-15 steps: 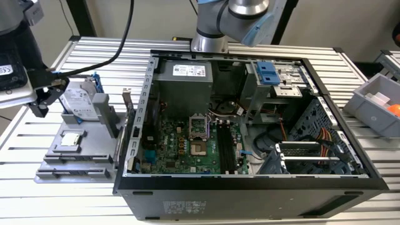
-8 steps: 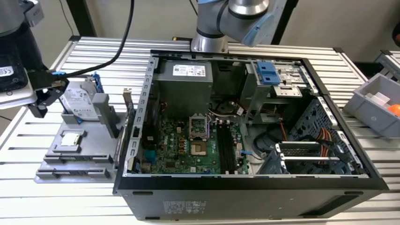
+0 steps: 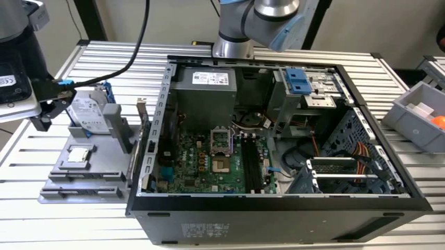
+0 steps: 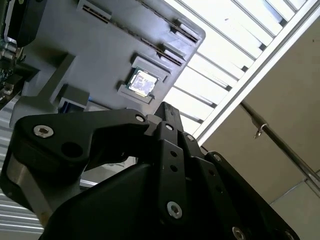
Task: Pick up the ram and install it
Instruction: 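Pick up the ram and move it above insertion slot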
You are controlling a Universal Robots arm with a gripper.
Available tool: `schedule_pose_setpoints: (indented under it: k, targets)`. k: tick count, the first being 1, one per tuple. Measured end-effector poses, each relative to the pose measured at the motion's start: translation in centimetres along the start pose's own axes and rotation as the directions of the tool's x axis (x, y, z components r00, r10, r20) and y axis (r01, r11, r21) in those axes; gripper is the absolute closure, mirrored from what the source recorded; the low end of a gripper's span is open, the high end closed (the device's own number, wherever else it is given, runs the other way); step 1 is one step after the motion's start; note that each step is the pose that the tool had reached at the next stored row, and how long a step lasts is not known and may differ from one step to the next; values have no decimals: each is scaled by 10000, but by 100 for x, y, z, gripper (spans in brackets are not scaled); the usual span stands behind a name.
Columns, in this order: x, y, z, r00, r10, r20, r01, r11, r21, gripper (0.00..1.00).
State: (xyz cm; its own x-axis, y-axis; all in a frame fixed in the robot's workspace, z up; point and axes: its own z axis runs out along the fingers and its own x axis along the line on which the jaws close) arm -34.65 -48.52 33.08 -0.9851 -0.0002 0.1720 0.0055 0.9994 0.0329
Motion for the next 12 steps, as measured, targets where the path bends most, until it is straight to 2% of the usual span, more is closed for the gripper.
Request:
schedule_pose_setpoints:
  k: [4, 9, 12]
  targets:
    - [-1, -1, 6, 10000, 3, -55, -3, 10000, 6, 100]
    - [-2, -1, 10, 10000, -23, -56, 23, 10000, 9, 100]
    - [-2, -1, 11, 9997, -227, -57, 227, 9997, 42, 100]
